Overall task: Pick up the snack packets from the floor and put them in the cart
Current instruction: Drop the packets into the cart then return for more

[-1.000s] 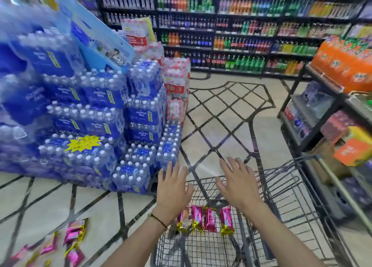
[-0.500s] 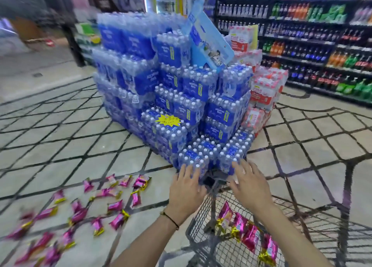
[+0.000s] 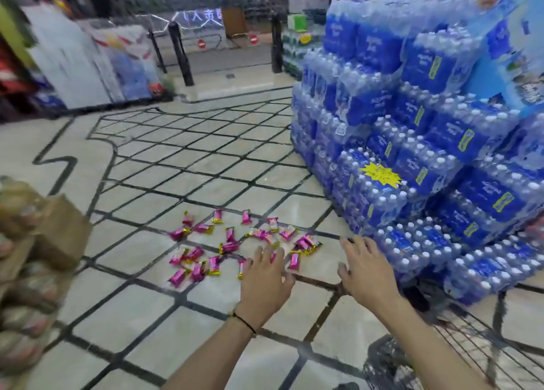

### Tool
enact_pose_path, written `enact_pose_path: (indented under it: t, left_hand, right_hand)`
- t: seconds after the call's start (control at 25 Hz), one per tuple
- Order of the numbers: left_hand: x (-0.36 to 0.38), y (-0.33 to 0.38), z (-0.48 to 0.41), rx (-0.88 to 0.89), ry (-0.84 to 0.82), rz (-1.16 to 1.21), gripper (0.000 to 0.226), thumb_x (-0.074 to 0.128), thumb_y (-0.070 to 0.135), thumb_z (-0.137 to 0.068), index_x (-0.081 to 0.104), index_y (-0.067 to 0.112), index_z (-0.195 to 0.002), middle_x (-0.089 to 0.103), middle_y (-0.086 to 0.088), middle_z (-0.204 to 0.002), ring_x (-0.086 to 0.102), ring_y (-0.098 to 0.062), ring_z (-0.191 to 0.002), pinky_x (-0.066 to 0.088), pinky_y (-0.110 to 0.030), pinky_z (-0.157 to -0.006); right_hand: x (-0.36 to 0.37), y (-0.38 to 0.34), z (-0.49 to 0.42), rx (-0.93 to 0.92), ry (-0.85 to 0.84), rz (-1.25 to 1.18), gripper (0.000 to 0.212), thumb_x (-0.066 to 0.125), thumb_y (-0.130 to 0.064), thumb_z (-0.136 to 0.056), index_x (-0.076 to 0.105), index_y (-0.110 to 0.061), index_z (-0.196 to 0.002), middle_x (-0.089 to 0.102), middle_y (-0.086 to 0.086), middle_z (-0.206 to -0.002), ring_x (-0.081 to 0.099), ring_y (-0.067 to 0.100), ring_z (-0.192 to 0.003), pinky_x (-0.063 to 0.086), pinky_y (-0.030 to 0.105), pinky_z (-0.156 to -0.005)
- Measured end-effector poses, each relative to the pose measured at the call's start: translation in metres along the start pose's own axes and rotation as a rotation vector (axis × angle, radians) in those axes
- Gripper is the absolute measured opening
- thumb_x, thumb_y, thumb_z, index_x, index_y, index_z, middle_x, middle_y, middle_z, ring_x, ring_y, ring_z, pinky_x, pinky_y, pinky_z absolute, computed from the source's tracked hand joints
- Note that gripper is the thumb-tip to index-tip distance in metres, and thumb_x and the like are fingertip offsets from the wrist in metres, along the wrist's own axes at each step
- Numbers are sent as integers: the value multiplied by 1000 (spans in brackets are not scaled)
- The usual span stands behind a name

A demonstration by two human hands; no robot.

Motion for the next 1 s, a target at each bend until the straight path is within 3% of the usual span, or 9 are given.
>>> enact_pose_path:
  t: [0.16, 0.36, 0.48, 1.0]
  left_hand:
    - [0, -92, -6, -115, -19, -13, 62, 36, 54, -91, 37, 25, -146, 42, -3, -149, 35, -27, -138, 33, -46, -108]
    - [-1, -196, -35, -209, -16, 18, 59, 41, 52, -92, 39, 26, -145, 41, -4, -151, 36, -29, -137, 35, -47, -108]
    - [-8, -234, -56, -223, -1, 14, 59, 42, 52, -93, 38, 25, -146, 39, -4, -153, 33, -27, -141, 33, -46, -110]
    - [0, -293, -226, -192, 79, 3, 55, 51, 44, -92, 48, 20, -141, 48, -6, -148, 41, -29, -136, 42, -47, -100]
  right_hand:
    - [25, -79, -53, -86, -31, 10, 53, 61, -34, -82, 52, -19, -132, 56, 6, -126, 49, 31, -115, 51, 44, -79]
    - [54, -187, -128, -204, -50, -32, 55, 56, -31, -88, 45, -19, -140, 51, 8, -139, 45, 34, -127, 49, 47, -96]
    - [61, -229, -157, -229, -53, -39, 54, 55, -31, -88, 45, -19, -140, 50, 7, -142, 43, 34, -130, 49, 47, -96]
    - [103, -237, -313, -200, -34, -59, 49, 55, -30, -90, 48, -17, -137, 50, 7, -141, 43, 32, -130, 48, 47, -96]
Point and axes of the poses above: each hand's wrist, its own z-axis away from the middle knuckle, its own x-axis out of the palm, y = z × x, the point moved 4 cm from there along -z, towards the middle knuckle
